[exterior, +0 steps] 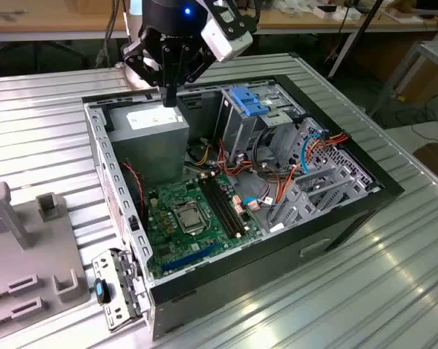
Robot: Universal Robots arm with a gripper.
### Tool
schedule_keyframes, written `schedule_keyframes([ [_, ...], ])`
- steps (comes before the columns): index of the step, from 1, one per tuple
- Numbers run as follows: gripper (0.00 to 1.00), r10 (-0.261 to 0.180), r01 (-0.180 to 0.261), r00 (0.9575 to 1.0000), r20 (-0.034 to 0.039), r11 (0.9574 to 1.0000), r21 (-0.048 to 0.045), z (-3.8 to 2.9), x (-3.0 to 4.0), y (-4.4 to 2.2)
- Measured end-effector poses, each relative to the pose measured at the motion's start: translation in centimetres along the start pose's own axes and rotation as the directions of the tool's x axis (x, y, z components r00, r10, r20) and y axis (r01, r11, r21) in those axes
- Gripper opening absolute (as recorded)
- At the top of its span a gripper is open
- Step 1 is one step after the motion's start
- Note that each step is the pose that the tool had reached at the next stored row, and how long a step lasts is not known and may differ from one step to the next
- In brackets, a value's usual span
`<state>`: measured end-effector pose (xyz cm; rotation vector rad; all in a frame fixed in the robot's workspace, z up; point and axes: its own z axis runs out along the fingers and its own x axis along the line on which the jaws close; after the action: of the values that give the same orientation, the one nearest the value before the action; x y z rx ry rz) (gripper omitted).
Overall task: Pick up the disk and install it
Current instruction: 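Reach for the disk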
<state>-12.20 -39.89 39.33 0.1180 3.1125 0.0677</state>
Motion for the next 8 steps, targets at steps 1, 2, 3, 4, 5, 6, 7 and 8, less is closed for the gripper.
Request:
schedule_keyframes([
  [1, 0.11, 0.000, 0.000, 1.0000, 0.0000, 1.0000, 0.0001, -0.01, 0.08, 0.00],
  [2, 0.11, 0.000, 0.000, 1.0000, 0.0001, 1.0000, 0.0000, 0.00, 0.20, -0.02],
  [3, 0.11, 0.000, 0.000, 1.0000, 0.0000, 1.0000, 0.0000, -0.01, 0.37, -0.03],
  [4, 0.11, 0.000, 0.000, 1.0000, 0.0000, 1.0000, 0.0000, -0.02, 0.50, -0.04],
  [5, 0.11, 0.000, 0.000, 1.0000, 0.0001, 1.0000, 0.0000, -0.02, 0.67, -0.05],
  [6, 0.11, 0.000, 0.000, 1.0000, 0.0000, 1.0000, 0.0000, -0.02, 0.76, -0.06],
  [7, 0.11, 0.000, 0.000, 1.0000, 0.0000, 1.0000, 0.0001, -0.03, 0.83, -0.06],
  [8, 0.11, 0.000, 0.000, 1.0000, 0.0000, 1.0000, 0.0000, -0.03, 0.95, -0.07],
])
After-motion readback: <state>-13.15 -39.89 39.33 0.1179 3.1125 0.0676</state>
